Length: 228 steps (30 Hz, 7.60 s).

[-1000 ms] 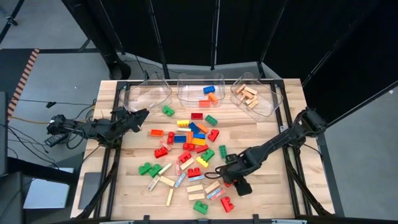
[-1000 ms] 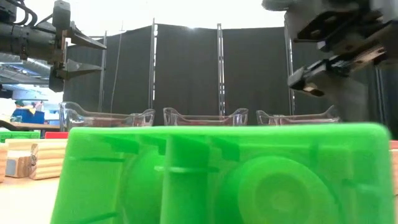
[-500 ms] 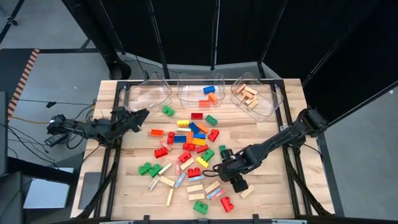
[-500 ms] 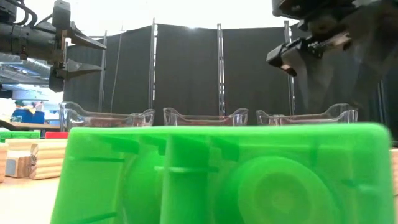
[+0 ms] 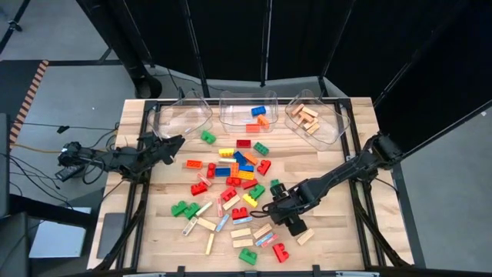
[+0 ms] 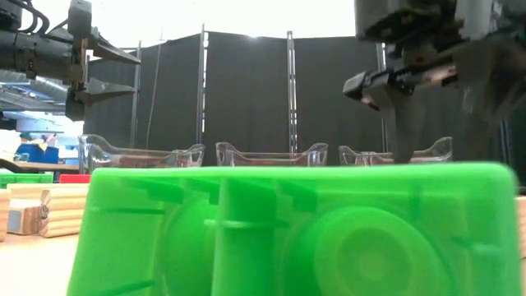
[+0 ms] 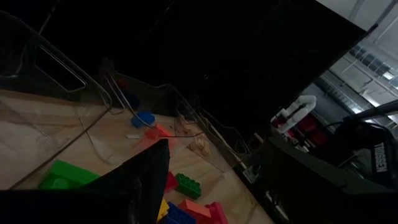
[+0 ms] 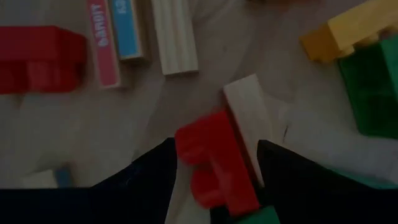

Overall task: Sort blocks by size
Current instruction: Put the small game piece into the left transparent bin, then adjust the middle transparent bin

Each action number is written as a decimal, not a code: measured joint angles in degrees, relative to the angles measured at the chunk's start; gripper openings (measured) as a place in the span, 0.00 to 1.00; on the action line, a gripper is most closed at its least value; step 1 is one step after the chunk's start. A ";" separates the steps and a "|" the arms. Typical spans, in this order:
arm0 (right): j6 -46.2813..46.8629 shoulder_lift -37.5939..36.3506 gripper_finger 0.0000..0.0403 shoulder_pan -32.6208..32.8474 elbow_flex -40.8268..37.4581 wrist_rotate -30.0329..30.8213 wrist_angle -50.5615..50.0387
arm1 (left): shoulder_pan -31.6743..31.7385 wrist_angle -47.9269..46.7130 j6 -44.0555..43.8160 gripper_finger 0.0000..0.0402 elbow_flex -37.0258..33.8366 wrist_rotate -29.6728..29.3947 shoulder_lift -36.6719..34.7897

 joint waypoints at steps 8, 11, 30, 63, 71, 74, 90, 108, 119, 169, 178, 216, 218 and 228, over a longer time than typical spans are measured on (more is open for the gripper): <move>-0.21 5.66 0.56 0.01 0.05 -0.33 -0.04 | -0.05 -0.01 0.00 0.67 0.02 0.42 0.02; 0.67 6.24 0.47 0.03 0.15 1.21 -0.41 | -0.05 -0.01 -0.02 0.67 0.02 0.42 0.02; 1.43 -2.04 0.44 -8.51 6.94 7.67 -4.64 | -0.04 -0.01 -0.01 0.67 0.02 0.39 0.02; -3.05 37.57 0.44 -41.22 68.18 2.09 17.93 | -0.05 -0.19 0.02 0.67 0.02 0.83 0.04; -0.54 41.81 0.44 -41.59 66.10 2.97 29.38 | -0.05 -0.05 0.02 0.67 0.02 2.01 0.02; -0.41 42.61 0.53 -41.90 66.07 3.50 31.02 | -0.05 -0.01 0.02 0.67 0.02 2.08 0.02; -0.42 33.79 0.74 -40.68 66.25 2.18 14.01 | -0.05 -2.15 0.01 0.67 0.02 2.12 0.02; 2.21 33.25 0.65 -36.27 45.40 11.46 25.01 | -0.05 -3.18 0.02 0.67 0.02 2.12 0.02; 2.94 33.17 0.64 -36.51 39.28 11.51 30.01 | -0.05 -3.42 0.02 0.67 0.02 2.10 0.02; -0.93 39.86 0.55 -34.60 44.89 18.46 34.62 | -0.10 -6.02 0.00 0.67 -0.01 2.12 0.83; 0.16 41.38 0.54 -34.29 45.05 17.87 35.06 | -0.10 -6.46 0.02 0.67 -0.01 2.10 0.83; 8.47 32.24 0.09 -33.78 40.98 14.85 1.03 | -0.08 -6.37 0.00 0.67 0.01 1.77 0.79; 8.02 31.80 0.08 -34.15 40.96 14.41 0.26 | -0.08 -6.42 0.00 0.67 0.01 1.79 0.79; 1.88 25.23 0.07 -33.89 40.98 16.71 -7.83 | -0.08 -6.68 0.00 0.67 -0.01 1.79 0.79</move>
